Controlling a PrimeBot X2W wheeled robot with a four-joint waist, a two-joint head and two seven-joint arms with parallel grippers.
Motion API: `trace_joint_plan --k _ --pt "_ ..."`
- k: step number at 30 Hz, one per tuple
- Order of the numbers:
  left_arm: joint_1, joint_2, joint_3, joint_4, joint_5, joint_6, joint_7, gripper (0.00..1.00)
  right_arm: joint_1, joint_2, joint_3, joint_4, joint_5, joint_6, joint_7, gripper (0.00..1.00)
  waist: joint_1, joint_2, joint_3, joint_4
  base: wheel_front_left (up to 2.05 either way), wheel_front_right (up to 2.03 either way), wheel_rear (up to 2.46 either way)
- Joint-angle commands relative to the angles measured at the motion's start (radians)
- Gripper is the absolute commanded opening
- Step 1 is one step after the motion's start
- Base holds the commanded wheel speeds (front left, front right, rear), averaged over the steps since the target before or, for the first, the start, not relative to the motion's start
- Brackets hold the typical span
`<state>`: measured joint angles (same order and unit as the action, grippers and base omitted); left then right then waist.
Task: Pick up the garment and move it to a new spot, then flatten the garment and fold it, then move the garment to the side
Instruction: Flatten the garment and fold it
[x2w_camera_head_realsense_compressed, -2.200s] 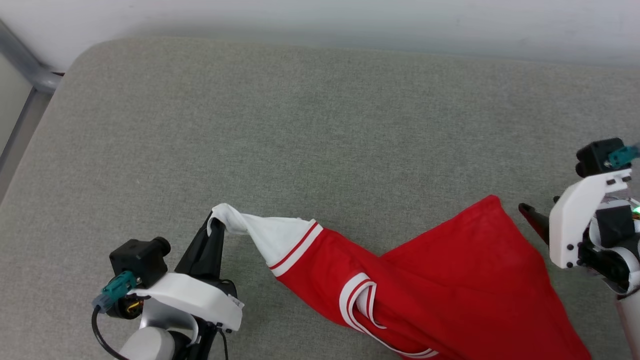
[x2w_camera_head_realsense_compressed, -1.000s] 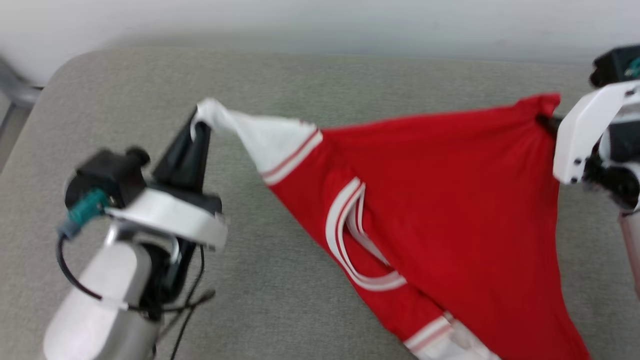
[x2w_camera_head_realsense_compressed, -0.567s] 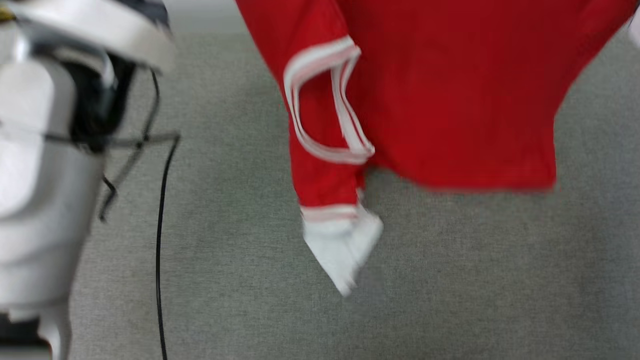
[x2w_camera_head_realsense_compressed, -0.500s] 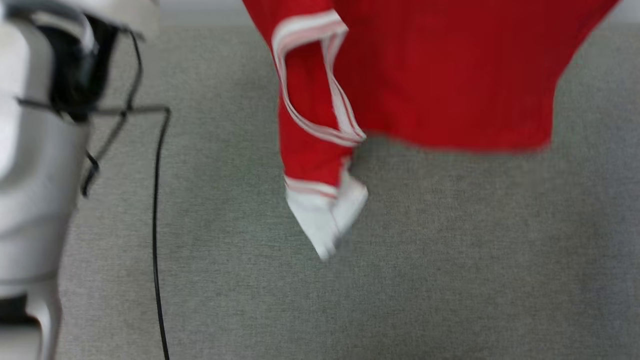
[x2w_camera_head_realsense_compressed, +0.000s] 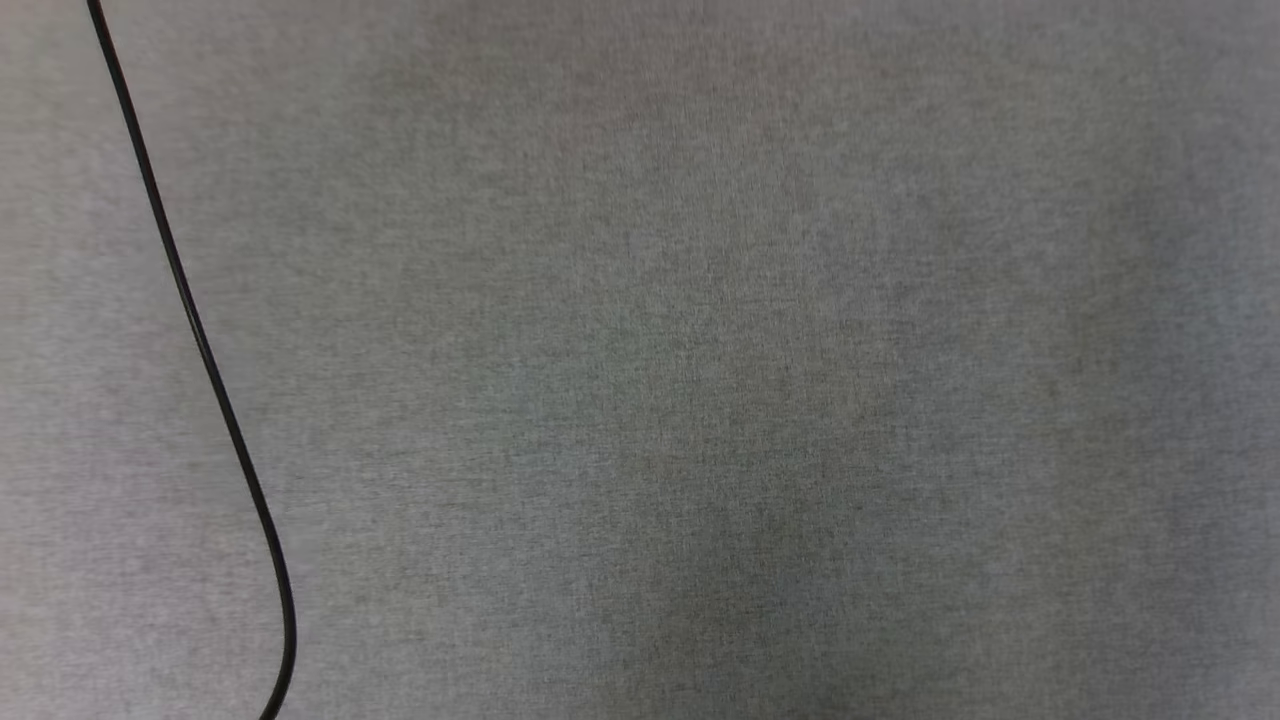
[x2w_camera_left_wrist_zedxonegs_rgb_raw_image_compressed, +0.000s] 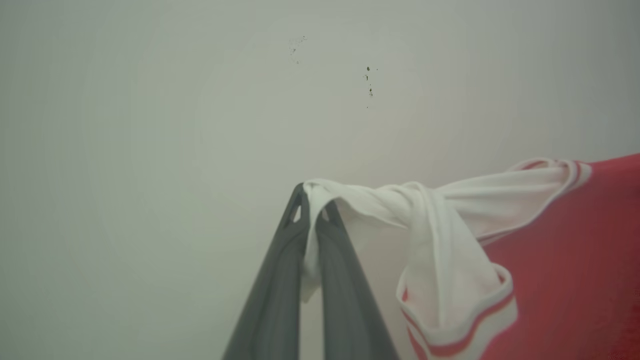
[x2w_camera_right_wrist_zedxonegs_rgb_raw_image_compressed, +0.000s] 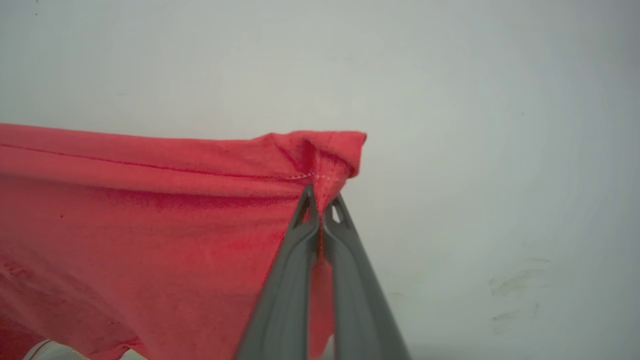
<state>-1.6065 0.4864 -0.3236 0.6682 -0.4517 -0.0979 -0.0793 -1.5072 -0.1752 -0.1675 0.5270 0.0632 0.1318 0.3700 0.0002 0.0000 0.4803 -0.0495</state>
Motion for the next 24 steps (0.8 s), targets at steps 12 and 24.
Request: trace_joint_plan --k 12,24 --pt "-0.013 -0.035 -0.006 0.187 -0.058 -0.023 -0.068 0.0 0.008 0.078 0.013 0.102 -0.025 -0.002 -0.06 0.0 -0.0002 0.0 0.153 -0.001 0.0 0.0 0.0" --pt "0.286 -0.131 -0.042 0.258 -0.276 -0.033 -0.107 0.0 0.256 0.058 0.047 0.22 0.036 -0.002 -0.135 0.0 -0.0002 0.0 0.083 0.054 0.0 0.0 0.0"
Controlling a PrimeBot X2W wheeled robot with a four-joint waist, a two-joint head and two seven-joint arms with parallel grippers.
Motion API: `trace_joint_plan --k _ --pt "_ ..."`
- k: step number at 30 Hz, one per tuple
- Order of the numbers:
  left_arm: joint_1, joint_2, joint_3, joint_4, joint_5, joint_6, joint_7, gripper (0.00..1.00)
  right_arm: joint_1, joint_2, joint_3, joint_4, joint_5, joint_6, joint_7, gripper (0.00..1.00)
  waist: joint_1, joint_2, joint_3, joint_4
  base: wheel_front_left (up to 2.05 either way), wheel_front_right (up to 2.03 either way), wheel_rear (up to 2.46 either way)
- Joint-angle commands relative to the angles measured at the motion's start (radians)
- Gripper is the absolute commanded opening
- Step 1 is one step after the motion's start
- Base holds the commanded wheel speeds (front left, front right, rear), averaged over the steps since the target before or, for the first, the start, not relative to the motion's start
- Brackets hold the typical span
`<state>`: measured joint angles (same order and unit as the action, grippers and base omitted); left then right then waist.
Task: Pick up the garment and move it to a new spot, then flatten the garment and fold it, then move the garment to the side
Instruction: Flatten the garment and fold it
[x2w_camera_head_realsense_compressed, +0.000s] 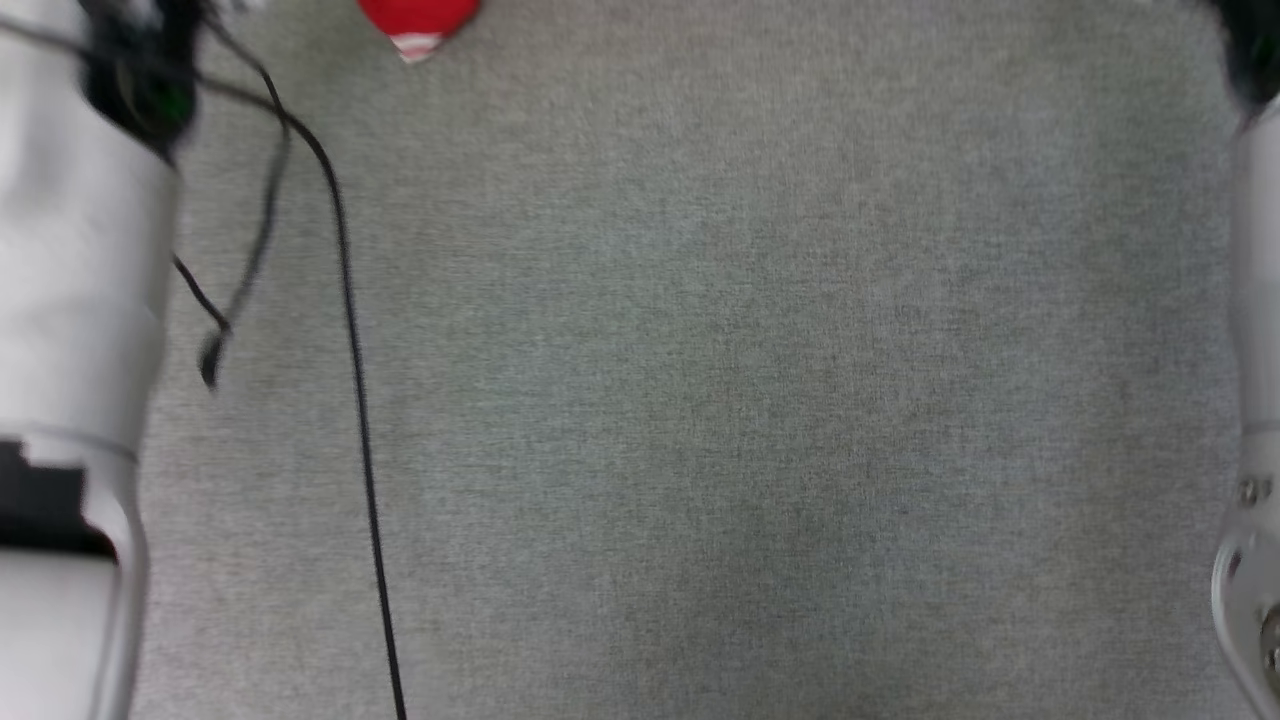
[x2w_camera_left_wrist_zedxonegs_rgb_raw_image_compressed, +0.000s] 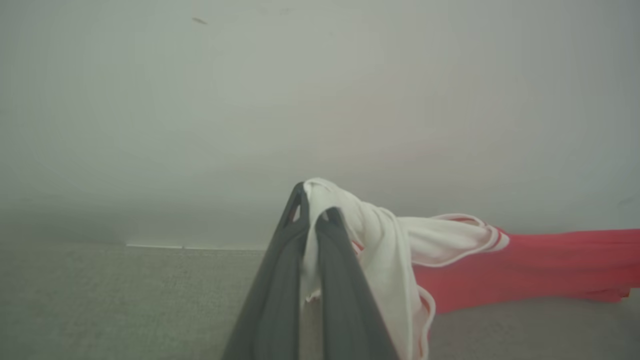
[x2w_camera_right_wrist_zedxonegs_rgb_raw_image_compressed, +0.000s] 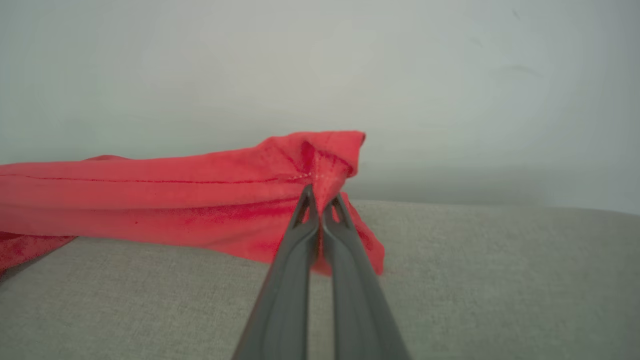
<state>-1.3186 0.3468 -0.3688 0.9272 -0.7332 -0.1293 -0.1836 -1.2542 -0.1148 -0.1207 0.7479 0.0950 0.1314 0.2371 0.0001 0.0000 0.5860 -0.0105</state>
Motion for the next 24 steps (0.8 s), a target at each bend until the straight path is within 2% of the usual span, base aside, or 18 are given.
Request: trace_joint_plan --k 1,7,15,18,24 --pt "0.047 0.003 -0.006 -0.006 -0.015 -0.002 -0.008 0.0 0.041 -0.006 0.007 0.009 0.017 -0.001 -0.009 0.0 -0.0001 0.0 -0.044 0.02 0.0 0.0 0.0" --pt "0.302 0.008 -0.073 -0.068 -0.087 -0.002 -0.046 0.0 0.266 -0.049 0.05 0.021 0.098 -0.001 -0.052 0.0 -0.0001 0.0 -0.174 0.038 0.0 0.0 0.0" --pt "0.6 0.037 -0.112 -0.148 -0.1 0.003 -0.072 0.0 0.588 -0.088 0.107 -0.078 0.195 -0.002 -0.065 0.0 -0.0001 0.0 -0.341 0.047 0.0 0.0 0.0" --pt "0.709 0.048 -0.106 -0.208 -0.102 0.027 -0.076 0.0 0.704 -0.095 0.094 -0.138 0.222 -0.002 -0.06 0.0 -0.0001 0.0 -0.396 0.05 0.0 0.0 0.0" --pt "0.935 0.09 -0.094 -0.396 -0.101 0.115 -0.075 0.0 0.935 -0.084 0.069 -0.301 0.235 -0.002 -0.013 0.0 -0.0001 0.0 -0.486 0.057 0.0 0.0 0.0"
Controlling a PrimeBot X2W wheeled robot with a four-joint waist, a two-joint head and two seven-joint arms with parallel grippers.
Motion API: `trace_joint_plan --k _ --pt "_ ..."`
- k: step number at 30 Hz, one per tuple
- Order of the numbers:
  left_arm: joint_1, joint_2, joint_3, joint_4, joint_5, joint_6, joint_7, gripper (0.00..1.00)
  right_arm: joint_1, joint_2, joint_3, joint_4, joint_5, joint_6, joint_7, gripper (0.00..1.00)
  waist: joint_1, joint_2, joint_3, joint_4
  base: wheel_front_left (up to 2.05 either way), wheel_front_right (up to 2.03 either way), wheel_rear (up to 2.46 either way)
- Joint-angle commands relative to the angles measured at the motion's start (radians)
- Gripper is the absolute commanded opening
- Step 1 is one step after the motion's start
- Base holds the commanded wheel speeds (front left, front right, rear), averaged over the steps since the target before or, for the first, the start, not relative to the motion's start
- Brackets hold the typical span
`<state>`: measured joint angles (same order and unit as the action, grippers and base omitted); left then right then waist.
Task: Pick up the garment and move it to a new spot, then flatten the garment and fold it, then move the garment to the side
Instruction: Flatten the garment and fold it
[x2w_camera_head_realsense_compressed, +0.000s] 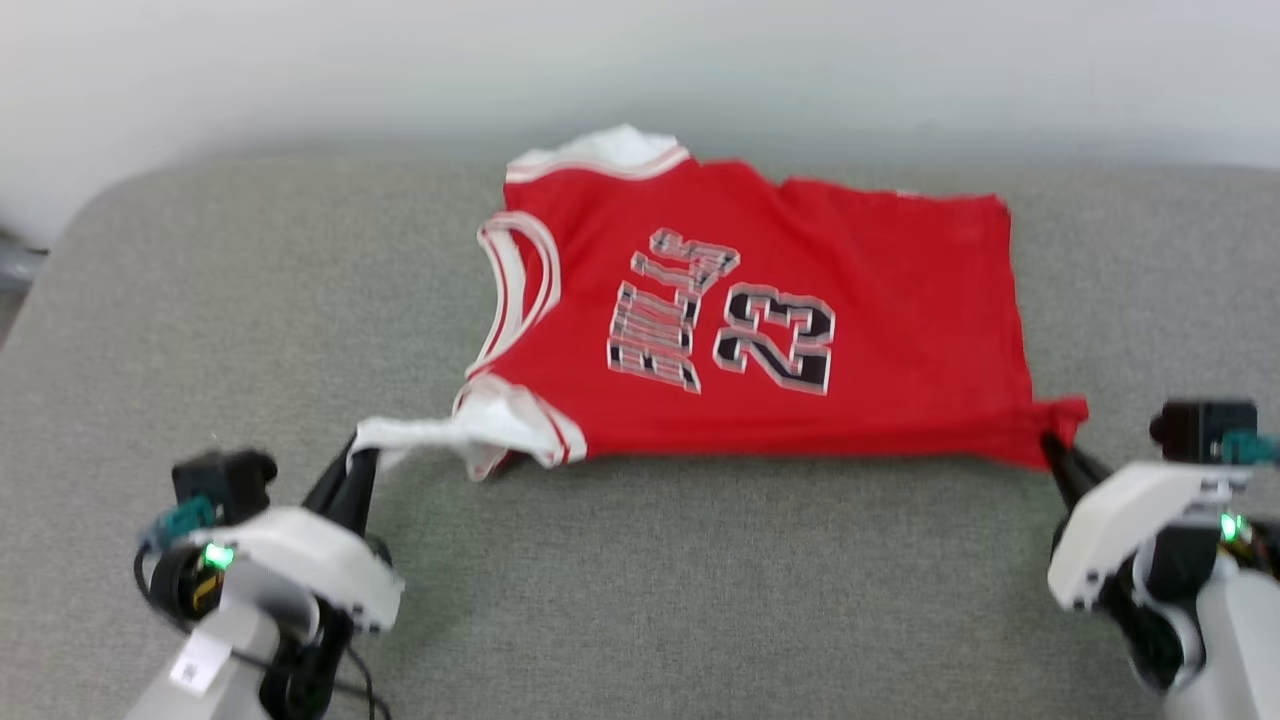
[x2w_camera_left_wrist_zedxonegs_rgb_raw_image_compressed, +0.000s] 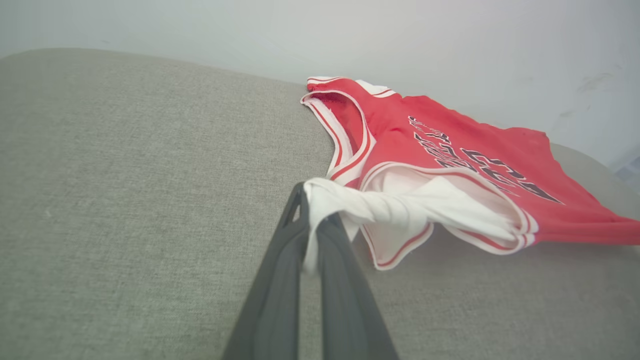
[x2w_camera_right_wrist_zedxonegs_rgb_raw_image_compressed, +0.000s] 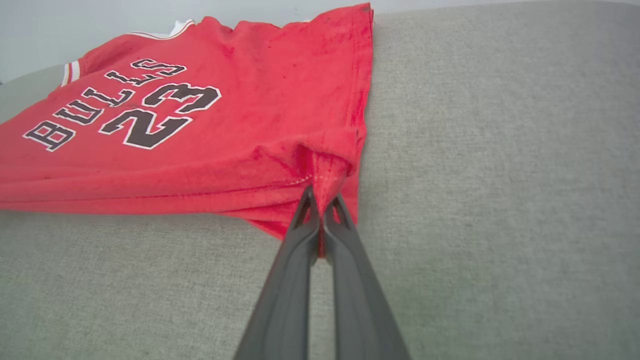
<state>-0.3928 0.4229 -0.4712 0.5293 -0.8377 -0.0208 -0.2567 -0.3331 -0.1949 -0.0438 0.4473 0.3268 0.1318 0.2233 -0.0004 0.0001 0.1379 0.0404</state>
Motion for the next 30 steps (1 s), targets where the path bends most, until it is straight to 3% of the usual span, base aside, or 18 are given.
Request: trace_joint_plan --k 1,10,17,24,30 --pt "0.047 0.022 0.01 -0.035 -0.001 0.024 0.006 0.0 0.049 0.001 -0.013 -0.032 0.002 -0.002 0.011 0.0 0.0004 -0.0001 -0.05 0.006 0.0 0.0 0.0" --pt "0.379 0.111 0.015 -0.397 -0.044 0.222 0.126 0.0 0.367 0.069 -0.083 -0.296 -0.009 -0.002 0.132 0.0 0.0004 -0.0001 -0.139 0.011 0.0 0.0 0.0" --pt "0.572 0.154 0.026 -0.597 -0.092 0.345 0.201 0.0 0.543 0.106 -0.134 -0.409 -0.007 -0.002 0.2 0.0 0.0004 -0.0001 -0.167 0.017 0.0 0.0 0.0" --pt "0.653 0.201 0.029 -0.721 -0.122 0.408 0.283 0.0 0.629 0.11 -0.147 -0.463 0.005 -0.002 0.238 0.0 0.0004 -0.0001 -0.171 0.024 0.0 0.0 0.0" --pt "0.567 0.217 0.031 -0.746 -0.096 0.393 0.293 0.0 0.577 0.101 -0.145 -0.466 0.012 -0.002 0.272 0.0 0.0004 -0.0001 -0.145 0.011 0.0 0.0 0.0"
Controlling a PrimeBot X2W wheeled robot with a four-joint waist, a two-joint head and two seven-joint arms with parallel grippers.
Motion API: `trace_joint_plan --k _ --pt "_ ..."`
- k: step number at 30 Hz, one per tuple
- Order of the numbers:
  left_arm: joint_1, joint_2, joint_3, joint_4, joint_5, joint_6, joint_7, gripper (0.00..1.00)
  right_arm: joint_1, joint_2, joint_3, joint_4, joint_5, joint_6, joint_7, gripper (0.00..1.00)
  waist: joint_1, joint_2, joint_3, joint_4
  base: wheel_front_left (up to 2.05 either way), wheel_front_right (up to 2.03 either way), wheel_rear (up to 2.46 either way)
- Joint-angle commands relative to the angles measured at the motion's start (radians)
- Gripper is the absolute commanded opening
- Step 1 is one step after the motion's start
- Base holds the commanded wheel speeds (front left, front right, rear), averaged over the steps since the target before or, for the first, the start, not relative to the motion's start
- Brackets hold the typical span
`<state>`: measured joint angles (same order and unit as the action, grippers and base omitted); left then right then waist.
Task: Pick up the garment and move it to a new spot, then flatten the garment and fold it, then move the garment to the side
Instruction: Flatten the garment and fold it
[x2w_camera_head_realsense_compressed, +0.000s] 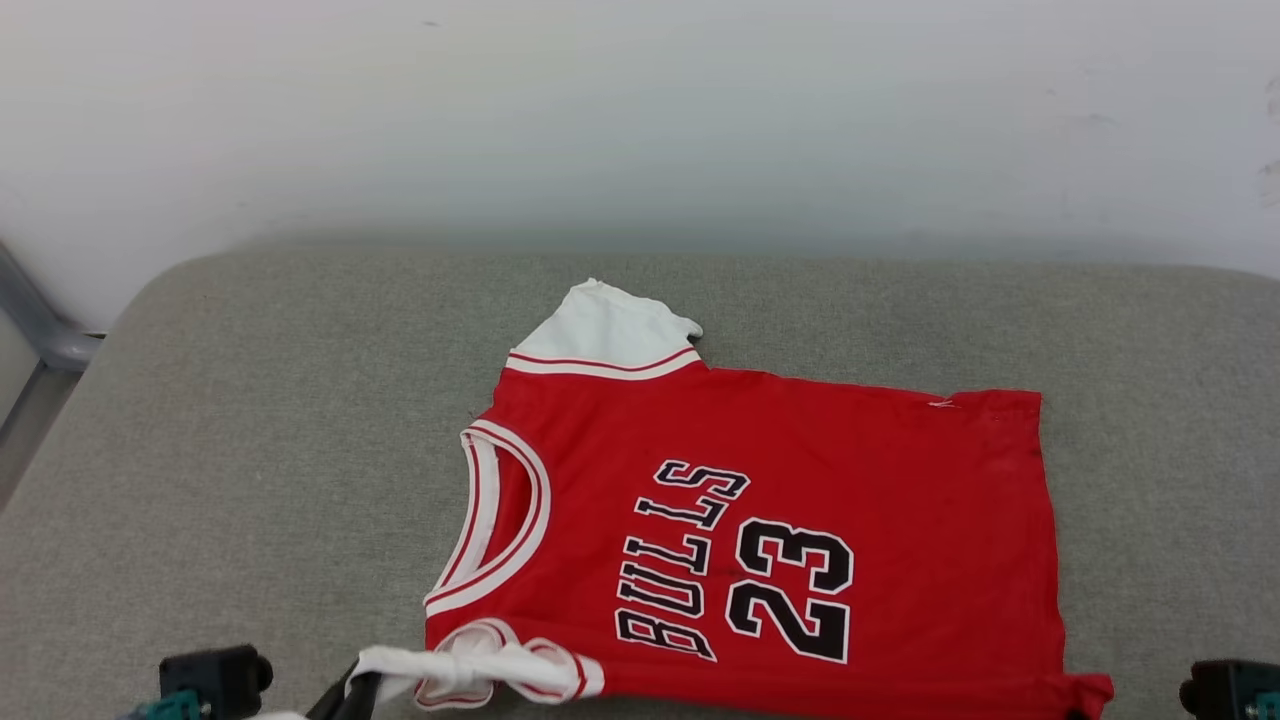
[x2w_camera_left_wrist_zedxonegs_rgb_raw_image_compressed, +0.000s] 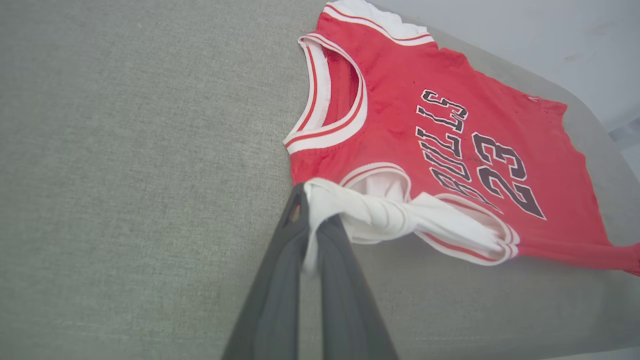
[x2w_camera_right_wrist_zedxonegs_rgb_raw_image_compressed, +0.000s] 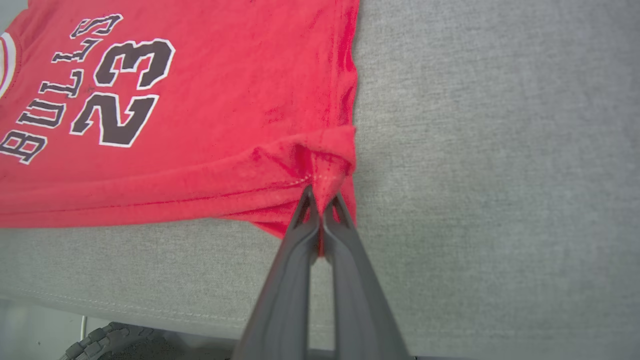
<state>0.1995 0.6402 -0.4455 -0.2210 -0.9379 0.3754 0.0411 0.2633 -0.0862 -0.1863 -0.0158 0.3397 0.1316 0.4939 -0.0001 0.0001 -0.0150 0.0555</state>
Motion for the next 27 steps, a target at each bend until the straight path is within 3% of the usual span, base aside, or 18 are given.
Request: trace_joint_plan --k 1,13,22,25,26,27 --pt "-0.049 -0.005 0.003 0.014 0.009 -0.013 -0.007 0.0 -0.033 -0.01 0.001 -0.003 -0.005 -0.002 0.005 0.0 0.0001 -0.0001 0.015 -0.006 0.0 0.0 0.0" --pt "-0.317 -0.07 -0.006 0.214 0.045 -0.128 -0.047 0.0 -0.232 -0.041 0.049 0.046 -0.04 -0.002 0.003 0.0 0.0001 -0.0001 0.164 -0.025 0.0 0.0 0.0" --pt "-0.468 -0.113 -0.054 0.429 0.011 -0.245 0.021 0.0 -0.332 -0.056 0.07 0.164 -0.058 -0.002 -0.041 0.0 0.0001 -0.0001 0.235 -0.025 0.0 0.0 0.0" --pt "-0.5 -0.134 -0.068 0.488 0.004 -0.282 0.027 0.0 -0.347 -0.055 0.087 0.214 -0.052 -0.002 -0.056 0.49 0.0001 -0.0001 0.243 -0.028 0.0 0.0 0.0" --pt "-0.506 -0.14 -0.075 0.505 0.002 -0.296 0.03 0.09 -0.355 -0.056 0.093 0.225 -0.049 -0.002 -0.063 1.0 0.0001 -0.0001 0.244 -0.028 0.0 0.0 0.0" --pt "-0.511 -0.143 -0.079 0.519 0.001 -0.305 0.031 0.42 -0.361 -0.056 0.101 0.232 -0.04 -0.002 -0.071 1.0 0.0001 -0.0001 0.244 -0.029 0.0 0.0 0.0"
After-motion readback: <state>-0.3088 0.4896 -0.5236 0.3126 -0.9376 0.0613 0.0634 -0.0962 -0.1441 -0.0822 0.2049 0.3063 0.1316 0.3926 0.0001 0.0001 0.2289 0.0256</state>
